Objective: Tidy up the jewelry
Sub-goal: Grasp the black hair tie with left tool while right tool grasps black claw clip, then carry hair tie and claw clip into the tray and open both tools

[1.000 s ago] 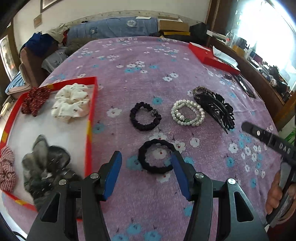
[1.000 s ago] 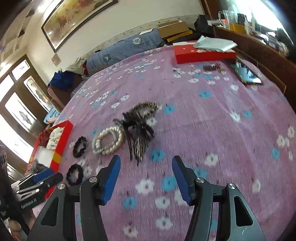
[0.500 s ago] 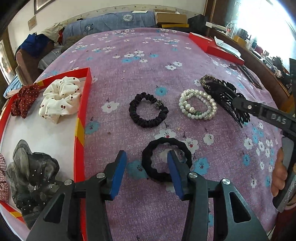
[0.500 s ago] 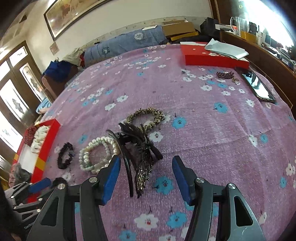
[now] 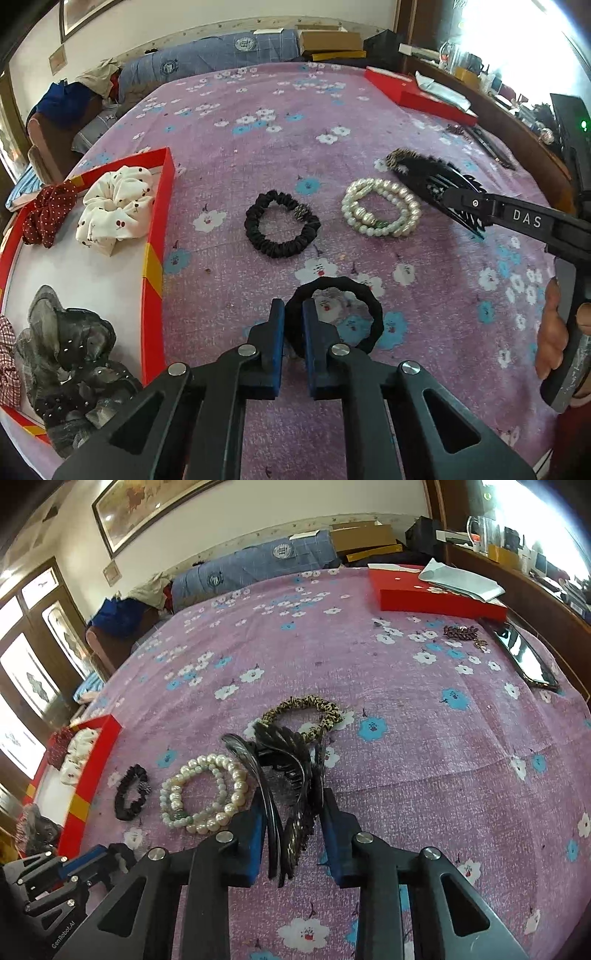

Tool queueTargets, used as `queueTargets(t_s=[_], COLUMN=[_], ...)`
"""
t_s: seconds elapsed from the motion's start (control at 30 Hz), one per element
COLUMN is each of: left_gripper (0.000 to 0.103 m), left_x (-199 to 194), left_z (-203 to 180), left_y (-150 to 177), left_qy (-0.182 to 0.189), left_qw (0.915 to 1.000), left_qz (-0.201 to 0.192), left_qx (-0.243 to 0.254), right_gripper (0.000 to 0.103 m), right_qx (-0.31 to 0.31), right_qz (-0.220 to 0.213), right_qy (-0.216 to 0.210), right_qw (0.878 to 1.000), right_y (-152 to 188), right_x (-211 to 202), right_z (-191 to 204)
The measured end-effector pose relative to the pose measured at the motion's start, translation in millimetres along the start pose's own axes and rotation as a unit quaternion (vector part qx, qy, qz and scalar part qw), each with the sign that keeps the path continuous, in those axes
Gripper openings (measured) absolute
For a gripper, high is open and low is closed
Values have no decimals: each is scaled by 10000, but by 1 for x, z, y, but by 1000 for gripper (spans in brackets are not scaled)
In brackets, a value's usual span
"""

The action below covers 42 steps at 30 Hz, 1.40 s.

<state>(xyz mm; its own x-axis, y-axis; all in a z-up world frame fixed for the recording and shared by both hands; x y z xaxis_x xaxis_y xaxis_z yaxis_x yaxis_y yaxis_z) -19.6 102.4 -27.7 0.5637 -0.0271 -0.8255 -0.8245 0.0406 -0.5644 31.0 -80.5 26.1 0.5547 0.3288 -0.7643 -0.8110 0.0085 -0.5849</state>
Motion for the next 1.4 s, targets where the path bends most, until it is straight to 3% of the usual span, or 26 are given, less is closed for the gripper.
queueTargets(t_s=[0.43, 0.47, 0.5, 0.97, 1.1, 1.4], left_gripper=[9, 9, 9, 9, 9, 9], left_x=[-55, -58, -61, -103, -114, -126], left_z=[16, 18, 20, 66, 98, 193], left_y=[-4, -3, -3, 6, 7, 14], left_qy=[237, 227, 220, 67, -117, -1082], left_qw=[9977, 9975, 9973, 9917, 9888, 9784], left_qz=[-423, -447, -465, -818, -888, -866], left_qx=[-467, -493, -519, -985, -1193, -1536], right_gripper=[22, 11, 6, 4, 5, 5], right_qx=[147, 112, 82, -274, -493, -1045], right_qz=[-378, -395, -397, -558, -587, -399], right_qy=[-190, -179, -178, -400, -571, -1112], right_qw=[9990, 9990, 9990, 9973, 9954, 9875], right_y=[7, 8, 9, 17, 16, 17], right_x=[-50, -52, -54, -82, -92, -90], right_z=[-4, -2, 0, 38, 62, 135])
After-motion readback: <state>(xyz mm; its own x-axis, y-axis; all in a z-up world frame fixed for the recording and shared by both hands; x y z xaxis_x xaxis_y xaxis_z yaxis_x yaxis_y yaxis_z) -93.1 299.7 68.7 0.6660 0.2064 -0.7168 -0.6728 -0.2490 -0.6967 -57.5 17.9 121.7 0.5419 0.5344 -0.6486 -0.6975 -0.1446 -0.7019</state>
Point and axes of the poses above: each gripper's, at about its wrist camera, not at the fingertips, and x roughly the way its jaws point, z to its left, y to its underside, the point moved 7 cm from there along x, roughly the way its jaws point, and after that the axes turned 3 degrees about x, right-handed, at the moved point
